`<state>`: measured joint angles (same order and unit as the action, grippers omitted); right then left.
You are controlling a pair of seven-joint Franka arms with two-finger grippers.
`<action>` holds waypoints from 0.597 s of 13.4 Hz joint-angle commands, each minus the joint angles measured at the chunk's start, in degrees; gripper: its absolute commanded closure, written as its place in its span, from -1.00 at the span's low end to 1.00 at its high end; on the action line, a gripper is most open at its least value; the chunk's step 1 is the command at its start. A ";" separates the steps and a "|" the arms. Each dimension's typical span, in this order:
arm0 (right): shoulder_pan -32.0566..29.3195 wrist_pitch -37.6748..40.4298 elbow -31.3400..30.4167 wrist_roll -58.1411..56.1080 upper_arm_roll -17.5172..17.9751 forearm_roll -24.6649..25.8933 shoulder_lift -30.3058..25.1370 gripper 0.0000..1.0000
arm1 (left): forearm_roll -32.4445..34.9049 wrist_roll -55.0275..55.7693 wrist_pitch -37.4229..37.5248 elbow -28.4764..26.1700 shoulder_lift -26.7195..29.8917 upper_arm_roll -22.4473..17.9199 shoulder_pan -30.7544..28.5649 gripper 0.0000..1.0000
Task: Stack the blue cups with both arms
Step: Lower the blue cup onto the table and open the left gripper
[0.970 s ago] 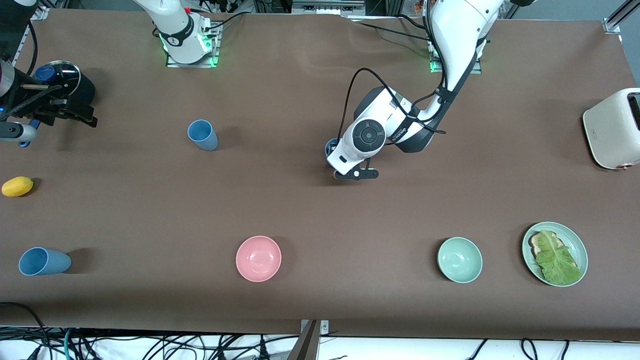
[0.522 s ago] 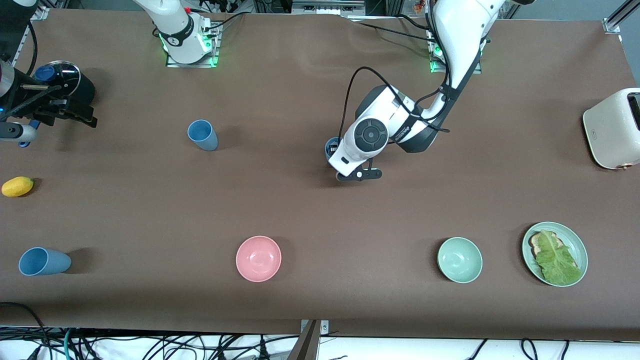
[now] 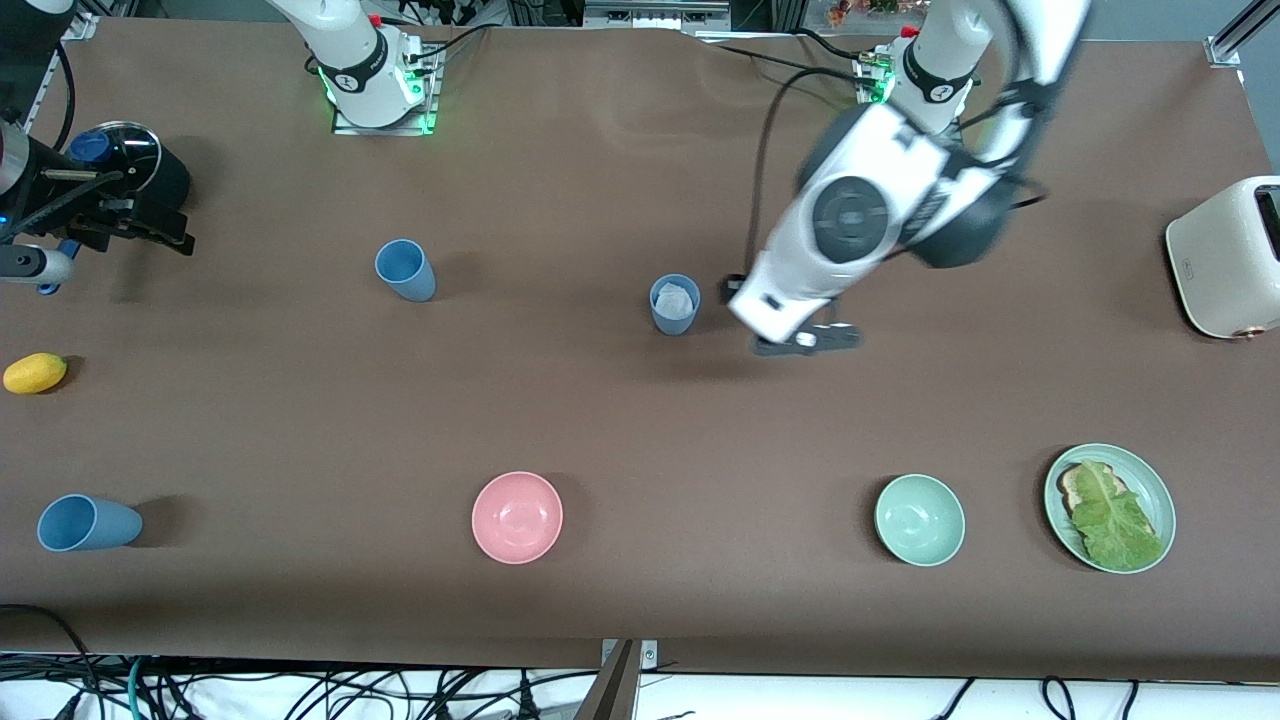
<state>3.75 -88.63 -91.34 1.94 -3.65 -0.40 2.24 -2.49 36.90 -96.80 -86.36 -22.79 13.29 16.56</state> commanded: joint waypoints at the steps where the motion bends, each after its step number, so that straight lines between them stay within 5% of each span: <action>1: -0.41 0.03 1.25 -0.44 0.31 -1.36 0.39 -1.00 | 1.44 -4.89 9.14 8.19 0.72 0.51 -4.95 -1.00; 5: 0.29 -1.37 0.90 -1.06 0.48 -1.10 2.68 -1.00 | 1.26 -14.62 15.13 10.16 6.25 0.07 -10.41 -1.00; 8: 0.65 -1.11 -0.06 -5.17 4.33 -1.45 2.95 -1.00 | 1.26 -25.88 14.98 5.96 11.69 -5.71 -10.85 -1.00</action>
<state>4.32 -89.86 -91.38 -0.27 -1.95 -1.24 5.26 -2.25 17.55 -81.73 -76.43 -15.02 9.90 6.16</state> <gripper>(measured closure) 0.000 0.000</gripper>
